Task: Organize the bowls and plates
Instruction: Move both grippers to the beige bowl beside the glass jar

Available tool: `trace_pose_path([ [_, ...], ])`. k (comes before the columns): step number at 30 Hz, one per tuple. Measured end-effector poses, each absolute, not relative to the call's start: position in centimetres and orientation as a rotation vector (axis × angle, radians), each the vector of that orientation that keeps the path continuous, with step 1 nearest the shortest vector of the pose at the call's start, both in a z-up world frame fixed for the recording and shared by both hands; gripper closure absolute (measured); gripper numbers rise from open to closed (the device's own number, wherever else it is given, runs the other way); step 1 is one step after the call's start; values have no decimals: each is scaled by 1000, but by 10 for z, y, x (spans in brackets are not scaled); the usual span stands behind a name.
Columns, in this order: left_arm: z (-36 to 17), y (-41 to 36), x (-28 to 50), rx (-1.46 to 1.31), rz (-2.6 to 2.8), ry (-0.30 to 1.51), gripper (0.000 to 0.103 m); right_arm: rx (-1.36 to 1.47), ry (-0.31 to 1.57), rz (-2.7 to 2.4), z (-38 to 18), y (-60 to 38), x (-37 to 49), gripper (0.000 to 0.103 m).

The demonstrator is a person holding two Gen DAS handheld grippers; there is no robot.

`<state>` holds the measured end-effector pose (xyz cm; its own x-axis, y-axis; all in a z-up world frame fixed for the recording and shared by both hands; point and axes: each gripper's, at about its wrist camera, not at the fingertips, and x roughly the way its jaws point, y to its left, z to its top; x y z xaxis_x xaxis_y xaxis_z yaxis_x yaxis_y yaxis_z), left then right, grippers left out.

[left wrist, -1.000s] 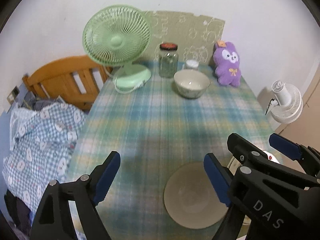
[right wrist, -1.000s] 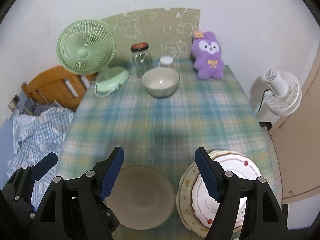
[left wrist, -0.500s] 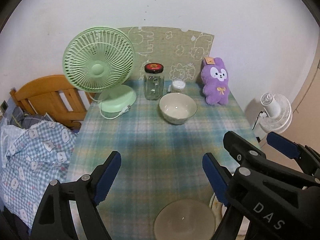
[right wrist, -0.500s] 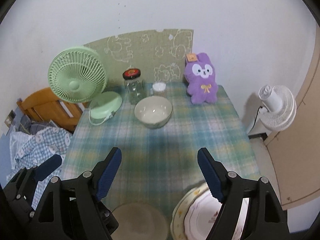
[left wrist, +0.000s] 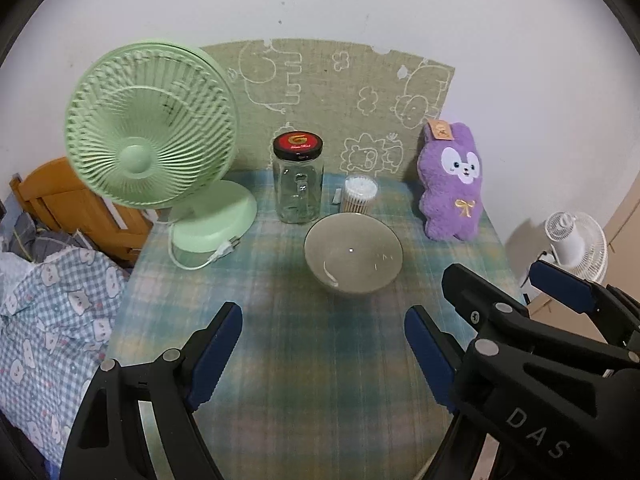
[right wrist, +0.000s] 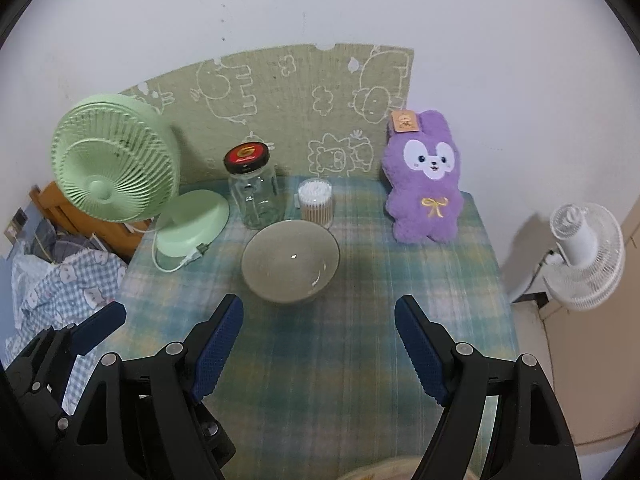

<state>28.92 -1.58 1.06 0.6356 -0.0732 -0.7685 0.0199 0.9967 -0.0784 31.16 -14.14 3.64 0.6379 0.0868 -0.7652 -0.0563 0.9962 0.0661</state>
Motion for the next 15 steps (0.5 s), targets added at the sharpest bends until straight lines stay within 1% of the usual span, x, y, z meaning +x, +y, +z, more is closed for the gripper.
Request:
trace_pose_path([
  [1,7,-18,298,-68,-56,884,22,38,881,87,33,-143,319,22],
  [2,5,-19,304,-73,-64,884,27,41,887,91,29,-144,328,22],
  [12,-24,-34,362,-52,-9,896,35,70,922,119,-11,-154,396,22],
  [14,-34,-32,372,-69,-7,916,42,68,929,130,-20,-154,406,23],
  [15,-38,-32,376,-75,-5,917,44,68,931,145,-27,-153,413,25],
])
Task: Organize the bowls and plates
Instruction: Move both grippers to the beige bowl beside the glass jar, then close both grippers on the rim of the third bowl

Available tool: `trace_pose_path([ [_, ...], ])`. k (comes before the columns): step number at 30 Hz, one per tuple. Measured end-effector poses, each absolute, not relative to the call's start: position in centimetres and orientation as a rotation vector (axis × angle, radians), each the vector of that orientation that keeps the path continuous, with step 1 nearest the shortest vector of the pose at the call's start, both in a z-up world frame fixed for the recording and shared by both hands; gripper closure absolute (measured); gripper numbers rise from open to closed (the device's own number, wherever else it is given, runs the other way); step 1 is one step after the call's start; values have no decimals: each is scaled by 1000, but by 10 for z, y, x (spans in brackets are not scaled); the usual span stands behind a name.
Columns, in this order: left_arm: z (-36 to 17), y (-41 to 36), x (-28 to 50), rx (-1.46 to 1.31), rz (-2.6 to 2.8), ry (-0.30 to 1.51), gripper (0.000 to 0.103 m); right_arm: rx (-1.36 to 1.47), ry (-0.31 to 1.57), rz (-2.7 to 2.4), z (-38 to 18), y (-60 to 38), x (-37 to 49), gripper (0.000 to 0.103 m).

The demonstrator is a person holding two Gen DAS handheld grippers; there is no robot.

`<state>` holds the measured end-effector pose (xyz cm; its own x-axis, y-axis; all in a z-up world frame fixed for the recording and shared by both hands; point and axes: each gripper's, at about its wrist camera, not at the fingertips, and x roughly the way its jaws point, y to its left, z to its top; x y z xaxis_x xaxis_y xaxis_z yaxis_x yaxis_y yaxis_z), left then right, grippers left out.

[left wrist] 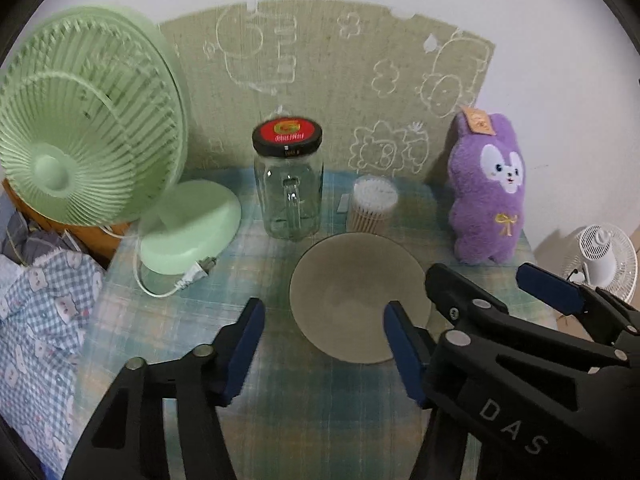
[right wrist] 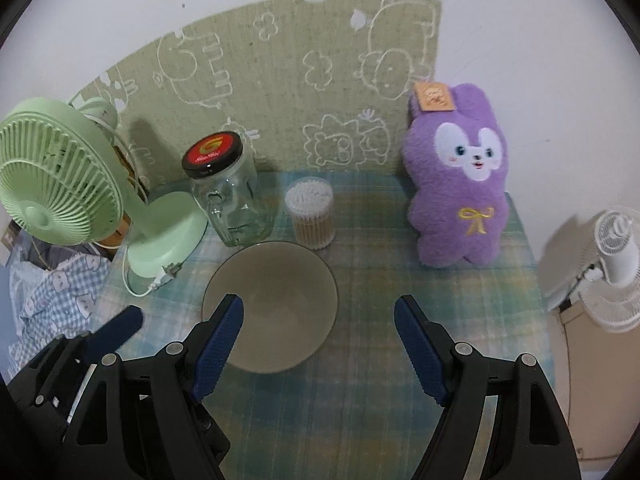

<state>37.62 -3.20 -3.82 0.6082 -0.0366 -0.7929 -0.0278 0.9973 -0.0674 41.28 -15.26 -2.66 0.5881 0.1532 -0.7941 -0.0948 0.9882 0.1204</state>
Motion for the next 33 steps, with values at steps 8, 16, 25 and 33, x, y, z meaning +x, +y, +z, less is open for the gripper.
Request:
trace_pose_path([
  [8,-77,-33,412,-67,50,966,57,72,985,136,-67,-150,450,41],
  [16,-105,-35,430,-47,64,996,63,61,1031,140,-99,-148,471,60],
  [25,-121,-34,441,-42,75,1033,73,84,1069,157,-116,-142,483,75],
  [33,-118,-30,438,-37,86,1049,84,95,1091,130,-115,-143,480,77],
])
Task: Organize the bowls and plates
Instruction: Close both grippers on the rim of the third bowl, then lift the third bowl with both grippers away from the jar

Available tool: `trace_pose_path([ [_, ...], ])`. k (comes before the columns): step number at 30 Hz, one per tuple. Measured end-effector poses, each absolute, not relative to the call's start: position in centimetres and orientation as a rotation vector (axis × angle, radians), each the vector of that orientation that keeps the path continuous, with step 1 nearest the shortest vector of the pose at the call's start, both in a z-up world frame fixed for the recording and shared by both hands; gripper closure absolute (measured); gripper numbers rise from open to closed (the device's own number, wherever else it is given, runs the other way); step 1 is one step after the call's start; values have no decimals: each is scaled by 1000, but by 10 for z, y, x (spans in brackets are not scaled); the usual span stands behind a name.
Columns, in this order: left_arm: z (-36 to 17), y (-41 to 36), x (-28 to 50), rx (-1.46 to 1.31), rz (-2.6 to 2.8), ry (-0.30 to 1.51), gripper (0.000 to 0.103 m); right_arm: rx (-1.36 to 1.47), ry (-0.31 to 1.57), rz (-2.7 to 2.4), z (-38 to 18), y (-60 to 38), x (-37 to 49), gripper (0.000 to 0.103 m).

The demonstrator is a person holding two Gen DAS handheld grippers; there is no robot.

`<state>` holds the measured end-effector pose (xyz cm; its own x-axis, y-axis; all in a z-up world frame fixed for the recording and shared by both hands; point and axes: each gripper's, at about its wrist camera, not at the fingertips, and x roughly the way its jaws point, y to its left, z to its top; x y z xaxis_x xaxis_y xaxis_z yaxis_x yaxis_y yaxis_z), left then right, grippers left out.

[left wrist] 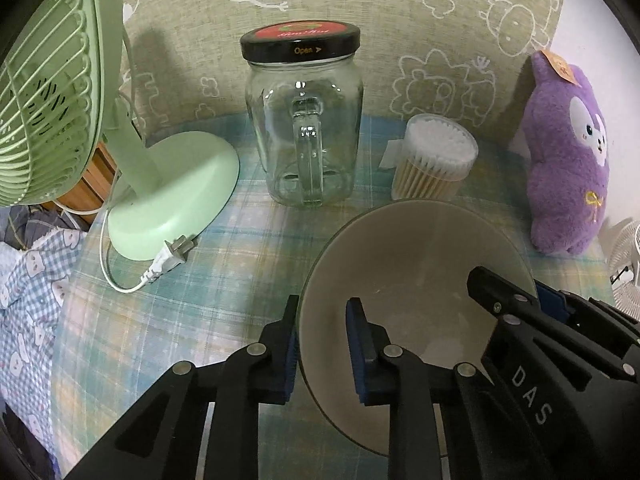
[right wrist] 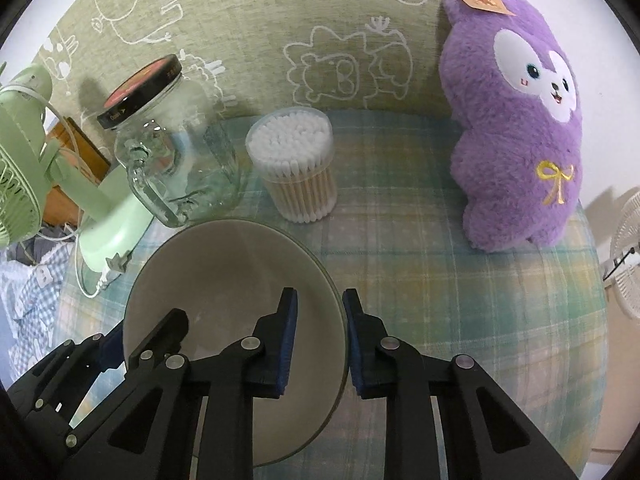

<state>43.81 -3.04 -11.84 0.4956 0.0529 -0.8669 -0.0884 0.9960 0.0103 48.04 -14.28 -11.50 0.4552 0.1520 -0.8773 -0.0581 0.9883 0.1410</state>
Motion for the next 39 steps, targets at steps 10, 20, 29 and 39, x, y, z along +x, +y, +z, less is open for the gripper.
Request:
trace_pose_path([
  [10,-109,-37,412,-34,80,1064,88,100,1113,99,-106,-153,451,77],
  [20,-81,-36,372,-13,57,1036,88,119,1079,87,-77,-154,408,77],
  [29,-43,-31,329,-15,10,990,88,131,1025,37,-32,-150,356,77],
  [39,-9,-16,279,7,-45,949,88,169,978,-4,6,-139,296,77],
])
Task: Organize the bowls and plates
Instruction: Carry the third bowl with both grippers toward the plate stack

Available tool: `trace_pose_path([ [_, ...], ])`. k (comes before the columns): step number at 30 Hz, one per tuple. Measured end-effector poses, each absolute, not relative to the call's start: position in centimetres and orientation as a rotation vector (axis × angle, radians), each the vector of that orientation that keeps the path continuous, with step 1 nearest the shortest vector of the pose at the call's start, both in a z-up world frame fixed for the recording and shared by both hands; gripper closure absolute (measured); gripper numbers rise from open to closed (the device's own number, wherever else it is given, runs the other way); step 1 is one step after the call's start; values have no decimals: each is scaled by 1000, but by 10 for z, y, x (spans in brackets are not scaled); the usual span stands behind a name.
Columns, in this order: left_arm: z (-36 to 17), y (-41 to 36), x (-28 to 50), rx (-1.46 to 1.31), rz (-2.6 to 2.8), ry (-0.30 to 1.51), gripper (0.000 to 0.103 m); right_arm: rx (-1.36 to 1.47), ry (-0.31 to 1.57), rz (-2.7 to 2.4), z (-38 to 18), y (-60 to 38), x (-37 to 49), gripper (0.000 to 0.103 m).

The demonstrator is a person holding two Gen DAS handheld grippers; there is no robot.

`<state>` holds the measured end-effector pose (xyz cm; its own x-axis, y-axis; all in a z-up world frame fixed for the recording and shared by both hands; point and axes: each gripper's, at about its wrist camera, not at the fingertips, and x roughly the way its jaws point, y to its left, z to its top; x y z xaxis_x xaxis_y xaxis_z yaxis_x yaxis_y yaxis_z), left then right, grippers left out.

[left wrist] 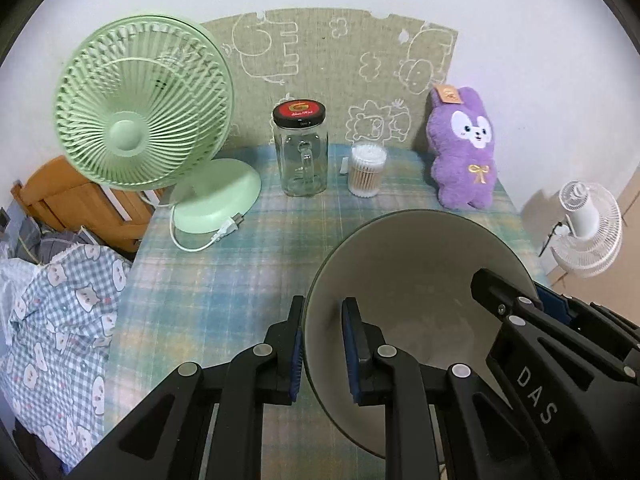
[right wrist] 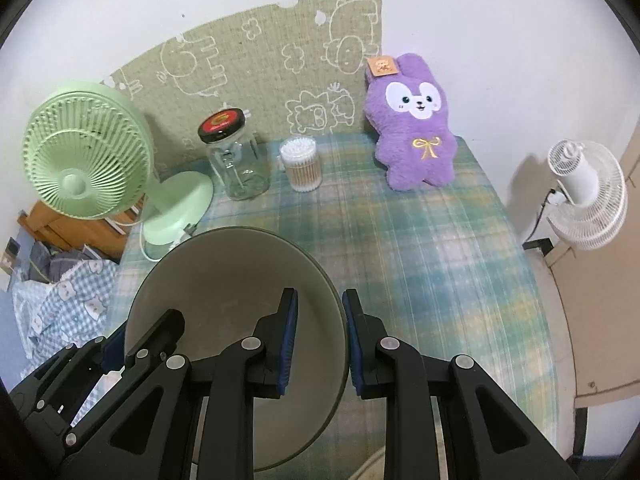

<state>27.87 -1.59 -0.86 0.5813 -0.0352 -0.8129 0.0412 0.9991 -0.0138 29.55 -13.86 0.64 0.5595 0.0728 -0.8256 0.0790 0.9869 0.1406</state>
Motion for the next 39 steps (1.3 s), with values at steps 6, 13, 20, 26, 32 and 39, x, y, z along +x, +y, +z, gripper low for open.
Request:
trace_pose_path([
  [6,0,-6,247,24,-67,931,88,175,964,-30,19,-128,255,77],
  [13,2,6,207,25,-88,920,88,197,967,-50,20,-118,208,77],
  [20,-11,13,171,36,-114,939,88,199,991,-72,9,-111,170,77],
  [26,-26,16,147,50,-123,962,88,200,1021,-89,-6,-106,145,77],
  [32,-41,18,131,58,-127,989,88,197,1049,-107,-22,-103,127,77],
  [39,-56,16,116,74,-134,1018,88,201,1090,-131,-41,-102,113,77],
])
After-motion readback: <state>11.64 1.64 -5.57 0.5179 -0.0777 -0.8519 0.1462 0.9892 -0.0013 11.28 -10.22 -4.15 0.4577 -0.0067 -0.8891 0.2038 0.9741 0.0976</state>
